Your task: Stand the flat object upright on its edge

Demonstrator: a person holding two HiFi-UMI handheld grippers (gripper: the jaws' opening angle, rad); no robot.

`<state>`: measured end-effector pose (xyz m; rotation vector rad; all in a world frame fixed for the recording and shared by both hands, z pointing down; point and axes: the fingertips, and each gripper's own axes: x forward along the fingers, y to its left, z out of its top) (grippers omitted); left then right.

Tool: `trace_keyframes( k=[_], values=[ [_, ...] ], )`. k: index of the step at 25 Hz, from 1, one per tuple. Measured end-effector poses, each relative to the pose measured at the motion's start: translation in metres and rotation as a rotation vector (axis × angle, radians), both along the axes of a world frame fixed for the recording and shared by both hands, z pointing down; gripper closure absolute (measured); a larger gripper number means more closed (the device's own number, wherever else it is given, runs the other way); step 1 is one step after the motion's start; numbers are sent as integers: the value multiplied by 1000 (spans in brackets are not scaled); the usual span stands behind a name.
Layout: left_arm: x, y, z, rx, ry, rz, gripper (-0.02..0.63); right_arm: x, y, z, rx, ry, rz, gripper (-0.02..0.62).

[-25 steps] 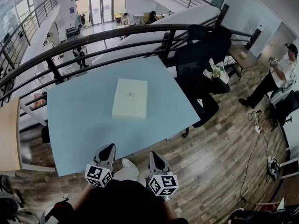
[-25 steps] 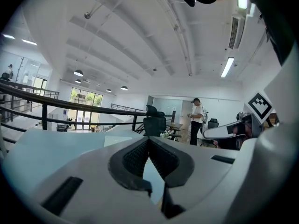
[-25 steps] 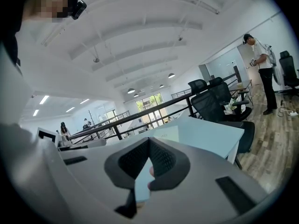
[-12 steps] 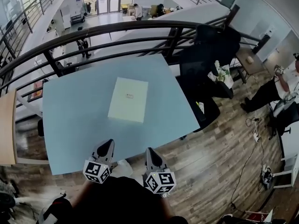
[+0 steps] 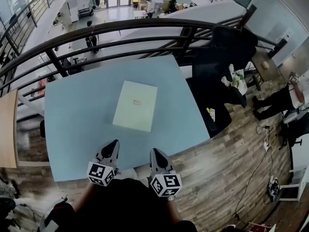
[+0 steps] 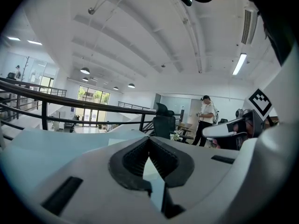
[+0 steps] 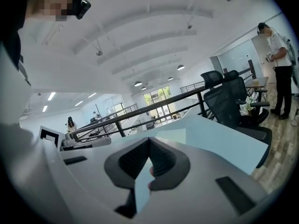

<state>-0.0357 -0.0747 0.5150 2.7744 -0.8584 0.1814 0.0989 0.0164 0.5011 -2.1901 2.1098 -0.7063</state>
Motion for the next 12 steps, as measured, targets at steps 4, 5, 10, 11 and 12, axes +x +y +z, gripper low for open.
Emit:
trace_keyframes(
  k=[4,5,10,11,12],
  values=[
    [1,-15,5,-9,-9,-15,603,2,-18,4,-12,-1,-19,588],
    [2,-18,7,-7,-13,-17,603,3,-22,6,-14,-1,-23,588],
    [7,-35,15,0,-32,-13,603,9,-40,15,-33,-3,-35,588],
    [8,-37,16,-2,-32,-12,603,11,-43,16,-37,-5,-36,588],
    [8,-38,16,-5,-31,-11,603,12,-45,18,-43,-7,-35,588]
  ],
)
